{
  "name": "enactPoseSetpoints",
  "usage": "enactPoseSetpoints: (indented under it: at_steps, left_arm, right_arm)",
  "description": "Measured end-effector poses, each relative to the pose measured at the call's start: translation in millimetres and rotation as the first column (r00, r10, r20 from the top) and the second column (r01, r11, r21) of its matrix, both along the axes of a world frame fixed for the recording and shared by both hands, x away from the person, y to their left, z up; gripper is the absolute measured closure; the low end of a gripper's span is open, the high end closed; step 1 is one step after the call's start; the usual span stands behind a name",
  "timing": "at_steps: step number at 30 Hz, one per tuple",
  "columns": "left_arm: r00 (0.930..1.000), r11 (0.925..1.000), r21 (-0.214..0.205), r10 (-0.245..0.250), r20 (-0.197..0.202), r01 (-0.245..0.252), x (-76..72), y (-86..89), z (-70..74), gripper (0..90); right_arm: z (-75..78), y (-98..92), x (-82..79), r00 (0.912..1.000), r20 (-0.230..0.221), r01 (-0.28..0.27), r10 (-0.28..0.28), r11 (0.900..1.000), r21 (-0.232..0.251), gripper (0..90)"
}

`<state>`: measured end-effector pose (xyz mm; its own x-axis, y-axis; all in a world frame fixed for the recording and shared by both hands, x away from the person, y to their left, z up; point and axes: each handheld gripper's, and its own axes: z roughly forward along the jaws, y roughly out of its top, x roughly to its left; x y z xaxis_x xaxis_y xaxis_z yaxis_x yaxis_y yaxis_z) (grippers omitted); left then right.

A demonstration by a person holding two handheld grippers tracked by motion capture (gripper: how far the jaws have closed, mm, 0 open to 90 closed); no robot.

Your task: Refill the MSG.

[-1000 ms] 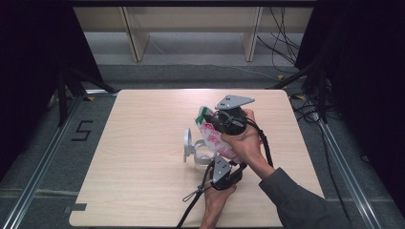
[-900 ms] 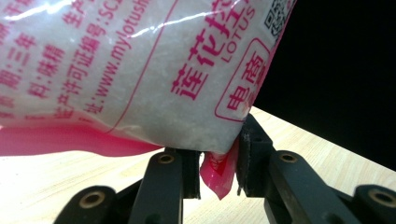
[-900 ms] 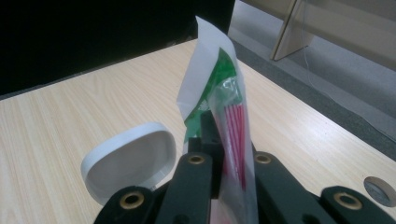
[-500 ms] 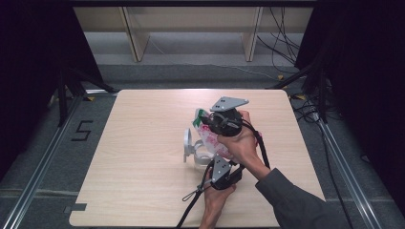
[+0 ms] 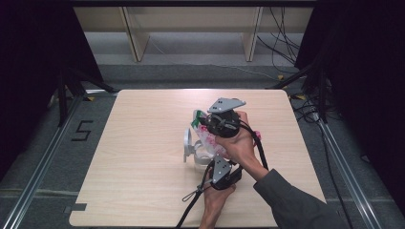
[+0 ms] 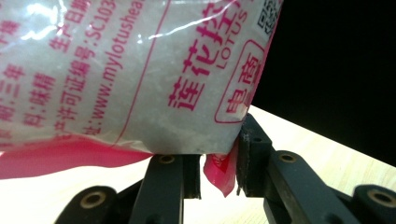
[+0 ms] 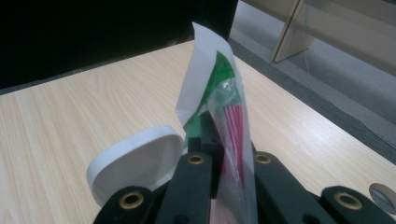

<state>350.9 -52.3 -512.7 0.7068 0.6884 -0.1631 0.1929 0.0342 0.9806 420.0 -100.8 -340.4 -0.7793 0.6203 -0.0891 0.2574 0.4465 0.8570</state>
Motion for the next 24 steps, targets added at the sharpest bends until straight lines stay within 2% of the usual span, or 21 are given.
enactPoseSetpoints:
  at_steps: [3, 6, 7, 15, 17, 18, 19, 23, 24]
  left_arm:
    - [1.0000, 0.9999, -0.013, -0.007, 0.001, 0.007, 0.6, -0.7, -0.4, 73.5]
    - [0.9999, 0.9998, -0.016, -0.011, 0.002, 0.011, 1.0, -0.8, 0.0, 73.5]
    - [0.9999, 0.9998, -0.016, -0.011, 0.004, 0.011, 1.0, -0.8, -0.1, 73.5]
    - [0.9999, 0.9997, -0.021, -0.012, 0.002, 0.012, 2.5, -3.2, 2.3, 73.5]
    - [0.9999, 0.9997, -0.022, -0.013, 0.002, 0.013, 3.0, -4.1, 3.9, 73.6]
    - [0.9999, 0.9996, -0.024, -0.013, 0.006, 0.013, 2.7, -4.6, 4.1, 73.6]
    - [0.9999, 0.9998, -0.020, -0.010, 0.008, 0.010, 2.2, -4.6, 4.2, 73.5]
    - [0.9999, 0.9996, -0.024, -0.014, 0.005, 0.014, 1.6, -5.5, 3.8, 73.6]
    - [0.9999, 0.9996, -0.023, -0.014, 0.006, 0.015, 1.4, -5.7, 3.9, 73.6]
  right_arm:
    - [-0.6, 1.3, 0.6, 0.9996, 0.027, 0.005, -0.005, 0.9999, -0.010, 90.0]
    - [-0.8, 2.2, -0.4, 1.0000, -0.004, -0.006, 0.006, 0.9999, -0.010, 90.0]
    - [-0.7, 3.0, -1.9, 0.9998, -0.018, 0.007, -0.007, 1.0000, -0.002, 90.0]
    - [-0.7, 4.9, -1.3, 0.9999, -0.008, 0.006, -0.006, 0.9999, -0.013, 90.0]
    - [-0.3, 4.8, 0.4, 0.9998, 0.021, -0.001, 0.002, 0.9998, -0.022, 90.0]
    - [0.9, 4.1, 0.4, 0.9999, 0.014, -0.007, 0.008, 0.9996, -0.028, 90.0]
    - [0.9, 5.0, -1.4, 0.9999, -0.017, 0.003, -0.003, 0.9999, -0.011, 90.0]
    - [1.3, 3.5, 0.1, 0.9998, 0.018, -0.007, 0.007, 0.9993, -0.036, 90.0]
    - [1.2, 3.5, -0.1, 0.9999, 0.010, -0.008, 0.009, 0.9994, -0.034, 90.0]
